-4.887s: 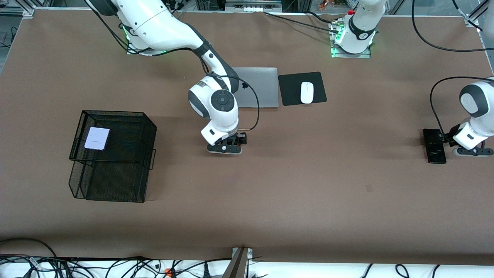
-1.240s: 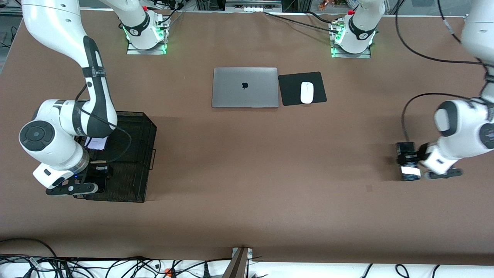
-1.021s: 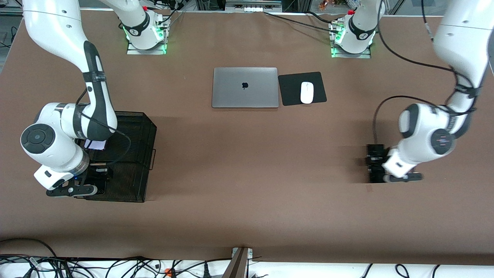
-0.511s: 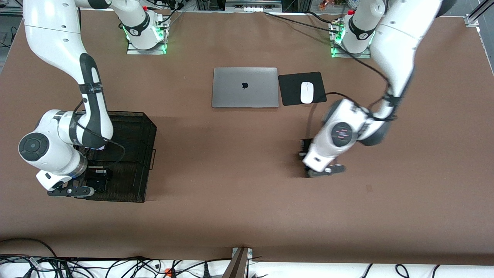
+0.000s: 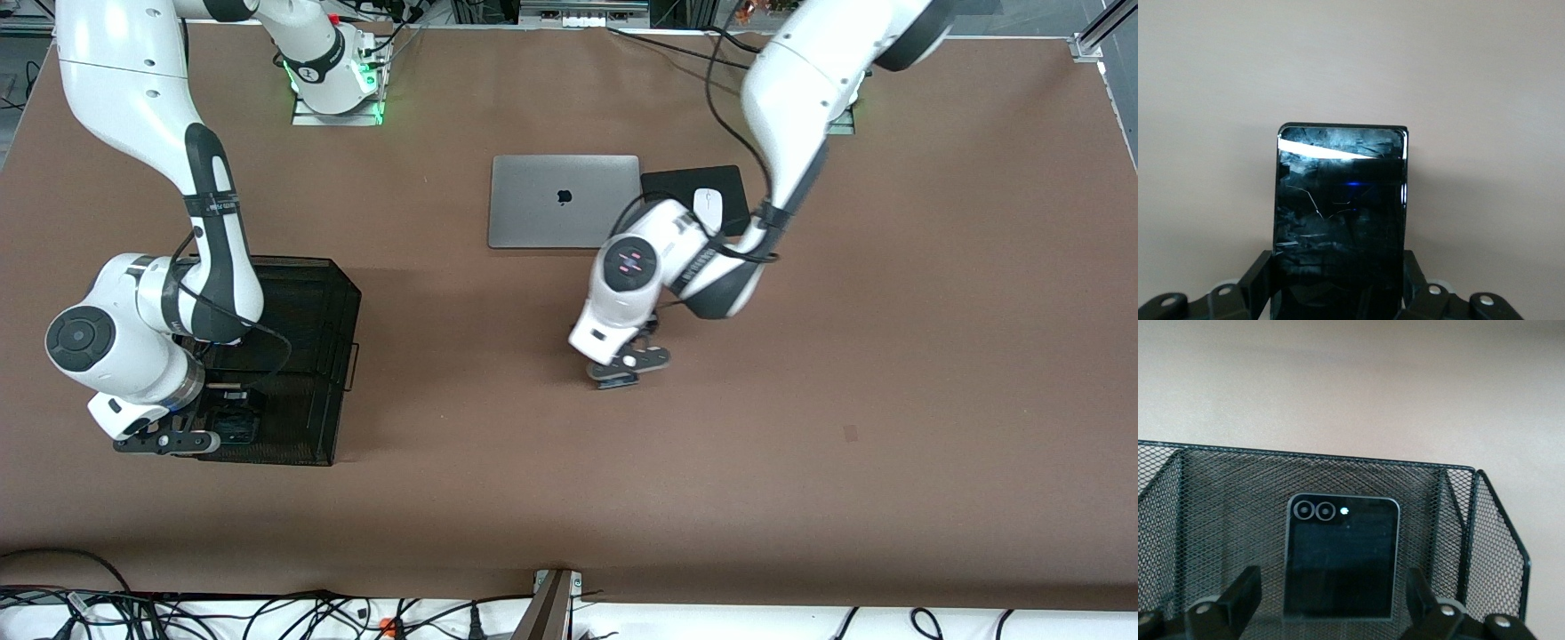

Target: Place phones with both arms

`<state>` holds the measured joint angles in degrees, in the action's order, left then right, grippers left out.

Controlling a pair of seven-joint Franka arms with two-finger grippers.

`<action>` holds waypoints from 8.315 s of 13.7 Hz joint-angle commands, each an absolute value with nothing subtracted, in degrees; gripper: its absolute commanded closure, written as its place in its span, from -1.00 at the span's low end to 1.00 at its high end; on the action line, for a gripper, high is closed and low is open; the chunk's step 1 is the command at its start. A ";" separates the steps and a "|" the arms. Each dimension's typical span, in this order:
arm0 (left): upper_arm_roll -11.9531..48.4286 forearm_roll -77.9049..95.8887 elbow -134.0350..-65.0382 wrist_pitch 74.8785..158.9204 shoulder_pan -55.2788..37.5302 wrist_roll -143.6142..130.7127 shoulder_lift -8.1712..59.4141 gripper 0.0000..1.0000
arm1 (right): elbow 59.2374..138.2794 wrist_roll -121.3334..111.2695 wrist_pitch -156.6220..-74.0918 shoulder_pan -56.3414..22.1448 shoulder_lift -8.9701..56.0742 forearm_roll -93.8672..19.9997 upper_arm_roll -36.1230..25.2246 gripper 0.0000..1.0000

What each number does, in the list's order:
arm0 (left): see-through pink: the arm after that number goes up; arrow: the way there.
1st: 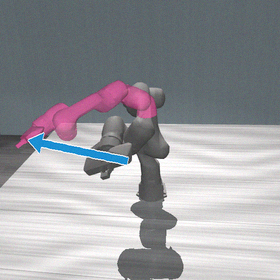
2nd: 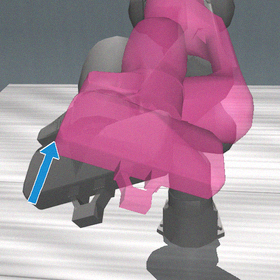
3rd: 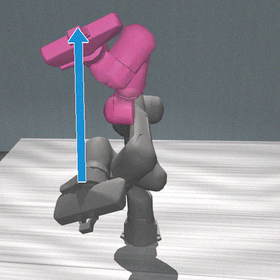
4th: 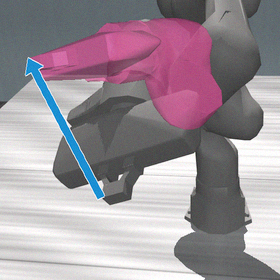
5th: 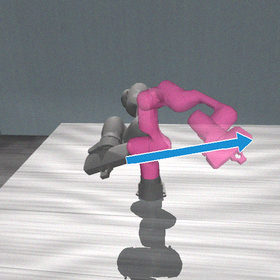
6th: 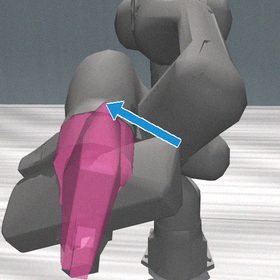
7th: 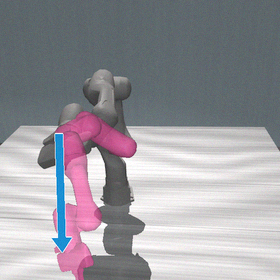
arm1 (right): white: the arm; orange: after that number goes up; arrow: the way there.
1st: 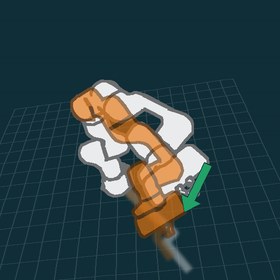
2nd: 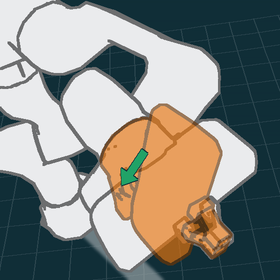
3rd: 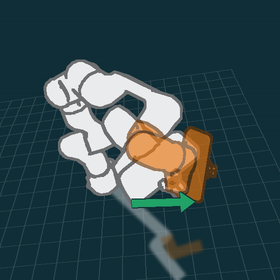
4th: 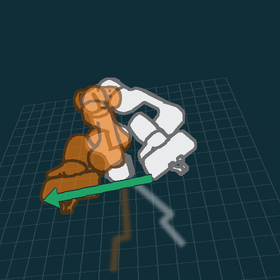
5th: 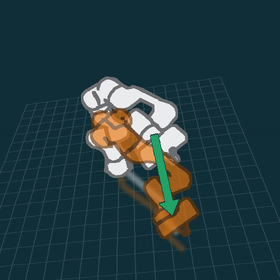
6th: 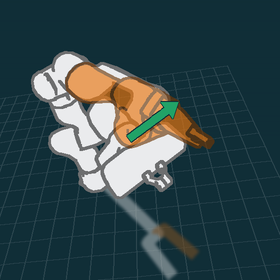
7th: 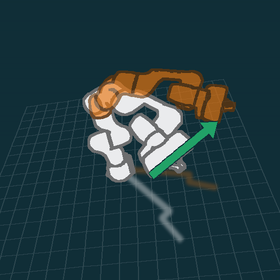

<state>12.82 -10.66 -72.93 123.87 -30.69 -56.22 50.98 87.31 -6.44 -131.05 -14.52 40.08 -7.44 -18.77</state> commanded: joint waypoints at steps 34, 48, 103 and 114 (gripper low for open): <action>1.93 -6.76 -54.40 86.31 -4.42 -9.69 42.55 -1.00 | 72.07 32.26 -117.23 -46.67 46.84 -16.87 -16.35 -0.99; 2.90 -1.06 -65.03 76.47 0.70 -3.43 22.07 -1.00 | 81.30 32.17 -127.18 -50.71 49.39 -16.26 -16.35 -0.99; 4.92 1.32 -86.84 86.57 1.76 -1.58 3.87 -1.00 | 92.67 -2.46 -100.42 -50.45 21.97 -16.52 -50.71 -0.99; 4.66 0.62 -86.84 86.92 2.37 -1.58 3.87 -1.00 | 61.80 -1.15 -72.95 -23.70 27.69 -19.36 -31.80 -0.97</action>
<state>4.35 -0.01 -87.68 87.69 1.91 -2.84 4.16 68.14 -2.33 -76.10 -33.78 25.40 -19.90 -42.43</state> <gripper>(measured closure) 0.000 0.013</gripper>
